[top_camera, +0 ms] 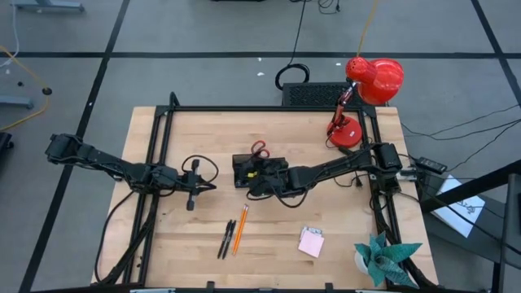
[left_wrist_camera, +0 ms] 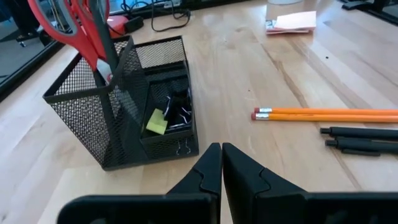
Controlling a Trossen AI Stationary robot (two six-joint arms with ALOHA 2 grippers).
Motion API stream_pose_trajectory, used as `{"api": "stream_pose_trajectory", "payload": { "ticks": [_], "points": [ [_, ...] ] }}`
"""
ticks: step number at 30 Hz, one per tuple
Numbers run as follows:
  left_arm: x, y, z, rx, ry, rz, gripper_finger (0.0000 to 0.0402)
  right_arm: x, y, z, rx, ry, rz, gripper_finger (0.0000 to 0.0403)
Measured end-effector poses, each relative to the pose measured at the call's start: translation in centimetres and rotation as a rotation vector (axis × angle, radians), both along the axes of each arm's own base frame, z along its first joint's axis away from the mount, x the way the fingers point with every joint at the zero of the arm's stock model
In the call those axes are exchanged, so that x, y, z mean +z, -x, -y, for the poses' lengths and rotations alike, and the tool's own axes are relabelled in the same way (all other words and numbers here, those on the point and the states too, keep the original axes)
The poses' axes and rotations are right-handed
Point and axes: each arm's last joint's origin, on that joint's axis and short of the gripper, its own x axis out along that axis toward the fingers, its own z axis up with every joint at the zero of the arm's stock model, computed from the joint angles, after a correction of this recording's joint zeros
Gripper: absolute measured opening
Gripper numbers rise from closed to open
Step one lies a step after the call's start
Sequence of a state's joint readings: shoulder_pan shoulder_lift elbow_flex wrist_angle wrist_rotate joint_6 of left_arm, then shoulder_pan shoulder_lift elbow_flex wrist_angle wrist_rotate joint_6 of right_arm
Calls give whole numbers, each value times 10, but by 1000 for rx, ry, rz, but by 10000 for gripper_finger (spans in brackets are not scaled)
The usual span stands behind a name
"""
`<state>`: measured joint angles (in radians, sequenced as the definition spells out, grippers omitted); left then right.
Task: Pick and place office supplies into organizer
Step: Put the black pen into the desk organizer
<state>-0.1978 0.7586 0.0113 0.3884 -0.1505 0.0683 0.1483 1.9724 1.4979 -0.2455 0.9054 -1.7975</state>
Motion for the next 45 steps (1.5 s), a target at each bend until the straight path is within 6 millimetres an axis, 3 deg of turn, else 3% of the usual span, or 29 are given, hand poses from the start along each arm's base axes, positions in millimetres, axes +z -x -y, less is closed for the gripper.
{"api": "stream_pose_trajectory", "payload": {
  "ticks": [13, 29, 45],
  "points": [
    [1, 0, 0, -1, -2, 10, 21, -10, -1, 10, 68, 31, -66, 24],
    [0, 0, 0, 4, -8, 6, 21, -33, 5, 18, 110, -57, -49, 38],
    [0, 0, 0, 5, -6, 5, 21, -30, 2, 18, 76, -88, 47, 76]
  ]
}}
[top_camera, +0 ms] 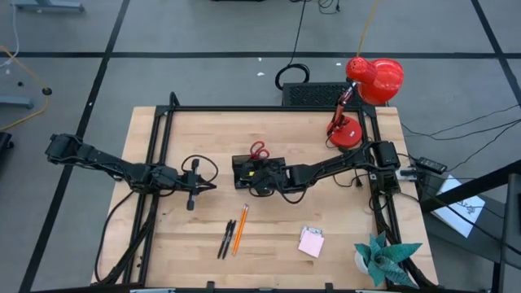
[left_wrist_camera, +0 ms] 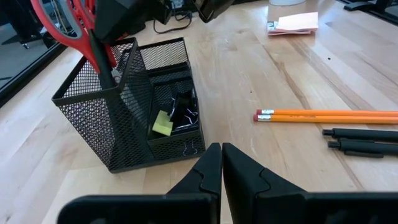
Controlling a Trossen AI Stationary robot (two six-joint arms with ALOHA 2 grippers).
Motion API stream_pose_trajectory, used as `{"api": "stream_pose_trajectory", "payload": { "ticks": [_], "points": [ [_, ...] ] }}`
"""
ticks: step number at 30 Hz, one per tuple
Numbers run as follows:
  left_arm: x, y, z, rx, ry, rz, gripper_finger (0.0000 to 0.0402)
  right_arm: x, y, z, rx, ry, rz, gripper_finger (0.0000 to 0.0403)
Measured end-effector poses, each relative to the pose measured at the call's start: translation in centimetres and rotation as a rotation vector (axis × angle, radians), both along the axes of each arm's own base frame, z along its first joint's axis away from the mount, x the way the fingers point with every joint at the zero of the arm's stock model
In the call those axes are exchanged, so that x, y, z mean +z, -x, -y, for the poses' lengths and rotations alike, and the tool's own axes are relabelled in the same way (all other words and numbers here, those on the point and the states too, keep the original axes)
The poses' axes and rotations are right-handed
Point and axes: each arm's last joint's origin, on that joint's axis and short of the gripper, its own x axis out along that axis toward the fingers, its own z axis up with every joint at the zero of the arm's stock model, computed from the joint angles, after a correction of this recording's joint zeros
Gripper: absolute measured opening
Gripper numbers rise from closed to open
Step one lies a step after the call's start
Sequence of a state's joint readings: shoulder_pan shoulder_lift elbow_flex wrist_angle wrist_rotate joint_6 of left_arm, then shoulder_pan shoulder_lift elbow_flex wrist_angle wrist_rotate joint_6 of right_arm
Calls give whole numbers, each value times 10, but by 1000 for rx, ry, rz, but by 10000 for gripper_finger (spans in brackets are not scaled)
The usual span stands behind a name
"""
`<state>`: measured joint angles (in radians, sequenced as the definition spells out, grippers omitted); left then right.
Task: Pick and place office supplies into organizer
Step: Put the black pen into the desk organizer, then put the orange pencil into the desk organizer
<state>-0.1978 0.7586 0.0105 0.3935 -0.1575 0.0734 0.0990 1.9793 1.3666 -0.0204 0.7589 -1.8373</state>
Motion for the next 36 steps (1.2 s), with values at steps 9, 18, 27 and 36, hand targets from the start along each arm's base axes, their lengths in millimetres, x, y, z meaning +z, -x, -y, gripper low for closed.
{"api": "stream_pose_trajectory", "payload": {
  "ticks": [9, 18, 27, 36],
  "points": [
    [0, 0, 0, -1, -3, -1, 21, 23, 3, 1, -137, 99, 121, 84],
    [0, 0, 0, 0, -1, 0, 21, 105, 41, -26, -166, -462, 599, 55],
    [3, -1, 1, -2, 52, 30, 21, 139, 85, -30, -167, -1396, 656, 5],
    [4, -2, 10, -86, 180, 37, 21, 63, 101, -16, -168, -1651, 707, 1]
  ]
}}
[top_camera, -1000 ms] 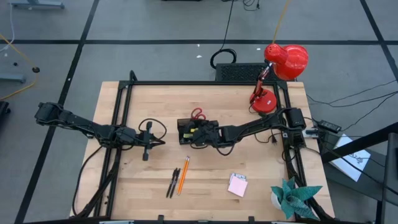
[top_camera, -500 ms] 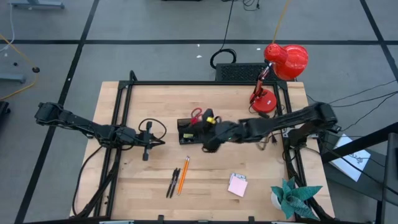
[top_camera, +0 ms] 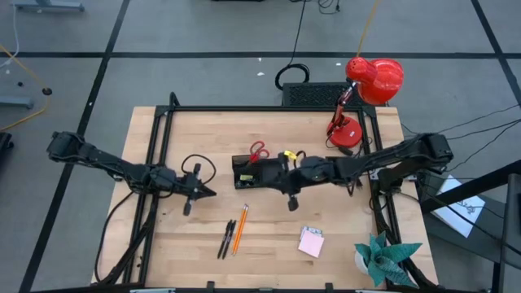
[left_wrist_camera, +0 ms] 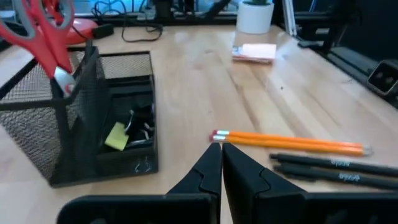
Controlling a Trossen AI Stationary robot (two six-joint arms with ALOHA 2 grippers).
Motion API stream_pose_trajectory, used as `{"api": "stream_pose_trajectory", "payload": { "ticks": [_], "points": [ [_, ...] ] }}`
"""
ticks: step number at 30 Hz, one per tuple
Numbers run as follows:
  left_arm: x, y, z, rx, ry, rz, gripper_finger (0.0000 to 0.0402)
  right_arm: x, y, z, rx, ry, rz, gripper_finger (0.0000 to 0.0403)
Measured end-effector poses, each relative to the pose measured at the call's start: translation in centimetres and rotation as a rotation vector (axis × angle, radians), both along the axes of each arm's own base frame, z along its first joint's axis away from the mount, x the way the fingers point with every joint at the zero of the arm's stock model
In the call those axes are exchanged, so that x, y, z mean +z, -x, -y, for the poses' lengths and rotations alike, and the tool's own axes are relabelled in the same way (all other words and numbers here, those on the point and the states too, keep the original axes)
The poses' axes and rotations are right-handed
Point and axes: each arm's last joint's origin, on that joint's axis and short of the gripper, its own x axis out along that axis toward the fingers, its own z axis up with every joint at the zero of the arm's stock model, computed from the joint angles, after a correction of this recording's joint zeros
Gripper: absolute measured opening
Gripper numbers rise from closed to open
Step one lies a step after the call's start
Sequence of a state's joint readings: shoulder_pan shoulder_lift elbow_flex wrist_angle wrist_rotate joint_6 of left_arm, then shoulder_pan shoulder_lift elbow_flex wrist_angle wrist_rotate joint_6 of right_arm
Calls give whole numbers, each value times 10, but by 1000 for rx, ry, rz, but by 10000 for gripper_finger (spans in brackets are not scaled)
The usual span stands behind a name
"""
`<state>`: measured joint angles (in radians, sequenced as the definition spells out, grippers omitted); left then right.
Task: Pick and place office supplies into organizer
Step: Put the orange pencil into the desk organizer
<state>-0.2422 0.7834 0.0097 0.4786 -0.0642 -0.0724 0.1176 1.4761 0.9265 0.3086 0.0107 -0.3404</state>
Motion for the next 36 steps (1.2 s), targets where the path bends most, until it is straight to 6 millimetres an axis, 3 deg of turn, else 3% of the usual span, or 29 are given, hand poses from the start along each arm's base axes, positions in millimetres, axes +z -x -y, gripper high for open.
{"api": "stream_pose_trajectory", "payload": {
  "ticks": [5, 9, 16, 29, 36],
  "points": [
    [-2, -5, 4, 21, 3, 9, 21, -24, 11, 16, -49, -51, 77, 1],
    [-8, -11, 6, 22, 2, 5, 21, -27, 15, 28, -47, -141, 140, 1],
    [-27, -20, 5, 74, -39, -72, 21, -26, 19, 49, 36, -260, 103, 1],
    [-43, -66, 16, 37, -114, -132, 21, -28, 21, 49, 30, -255, 70, 1],
    [-53, -85, 7, 133, -124, -174, 21, -31, 22, 50, 29, -237, 41, 1]
  ]
}}
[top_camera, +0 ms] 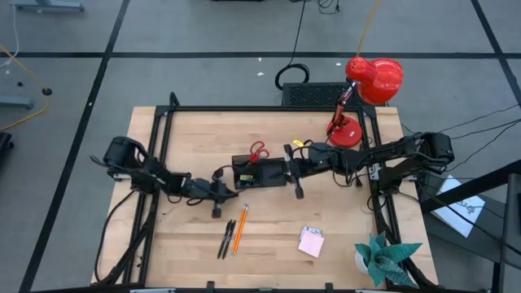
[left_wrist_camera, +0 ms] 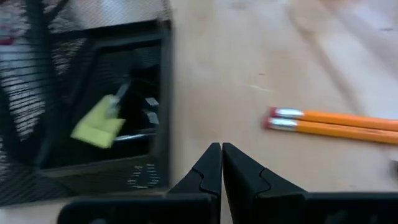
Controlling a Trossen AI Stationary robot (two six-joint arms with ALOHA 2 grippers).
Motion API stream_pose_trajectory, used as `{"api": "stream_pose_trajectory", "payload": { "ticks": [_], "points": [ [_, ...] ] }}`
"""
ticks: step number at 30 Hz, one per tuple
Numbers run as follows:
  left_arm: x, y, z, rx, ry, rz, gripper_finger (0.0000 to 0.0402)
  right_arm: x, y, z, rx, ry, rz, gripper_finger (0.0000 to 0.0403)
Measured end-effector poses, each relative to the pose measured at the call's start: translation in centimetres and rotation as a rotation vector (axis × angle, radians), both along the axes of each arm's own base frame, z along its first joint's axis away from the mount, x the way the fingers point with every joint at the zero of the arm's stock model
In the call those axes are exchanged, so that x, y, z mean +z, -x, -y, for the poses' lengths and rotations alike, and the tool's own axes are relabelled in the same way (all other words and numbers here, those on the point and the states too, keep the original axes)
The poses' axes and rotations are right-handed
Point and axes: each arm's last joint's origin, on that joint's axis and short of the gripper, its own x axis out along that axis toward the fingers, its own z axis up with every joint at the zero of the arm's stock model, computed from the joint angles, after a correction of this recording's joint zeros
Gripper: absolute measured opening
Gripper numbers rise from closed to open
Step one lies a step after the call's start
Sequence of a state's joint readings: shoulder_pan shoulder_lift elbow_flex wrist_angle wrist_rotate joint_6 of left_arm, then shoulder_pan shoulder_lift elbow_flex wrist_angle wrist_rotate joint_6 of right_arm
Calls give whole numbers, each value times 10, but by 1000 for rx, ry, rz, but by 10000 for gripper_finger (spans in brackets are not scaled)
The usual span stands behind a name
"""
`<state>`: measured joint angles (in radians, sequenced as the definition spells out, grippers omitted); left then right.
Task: Pick and place office supplies into organizer
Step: Put the orange pencil into the desk organizer
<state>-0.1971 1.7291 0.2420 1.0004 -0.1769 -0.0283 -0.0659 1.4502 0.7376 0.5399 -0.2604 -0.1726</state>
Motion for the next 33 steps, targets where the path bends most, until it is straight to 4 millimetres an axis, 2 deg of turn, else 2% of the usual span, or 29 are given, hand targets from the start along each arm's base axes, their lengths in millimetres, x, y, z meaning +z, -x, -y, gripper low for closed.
{"api": "stream_pose_trajectory", "payload": {
  "ticks": [11, 19, 23, 28, 33],
  "points": [
    [-2, -4, -19, 77, 4, -16, 21, -1, 0, 1, -25, 14, -9, 1],
    [-2, -3, -9, -84, 99, -31, 21, -1, 0, 1, -21, 13, -12, 1],
    [-2, -2, -3, -126, 70, -30, 21, -2, 0, -2, -11, 22, -20, 1],
    [3, -1, 6, -208, -9, 8, 21, -6, 0, -21, 26, 103, -36, 4],
    [17, 11, 5, -174, -78, 78, 21, -3, -2, -46, -4, 233, -38, 7]
  ]
}}
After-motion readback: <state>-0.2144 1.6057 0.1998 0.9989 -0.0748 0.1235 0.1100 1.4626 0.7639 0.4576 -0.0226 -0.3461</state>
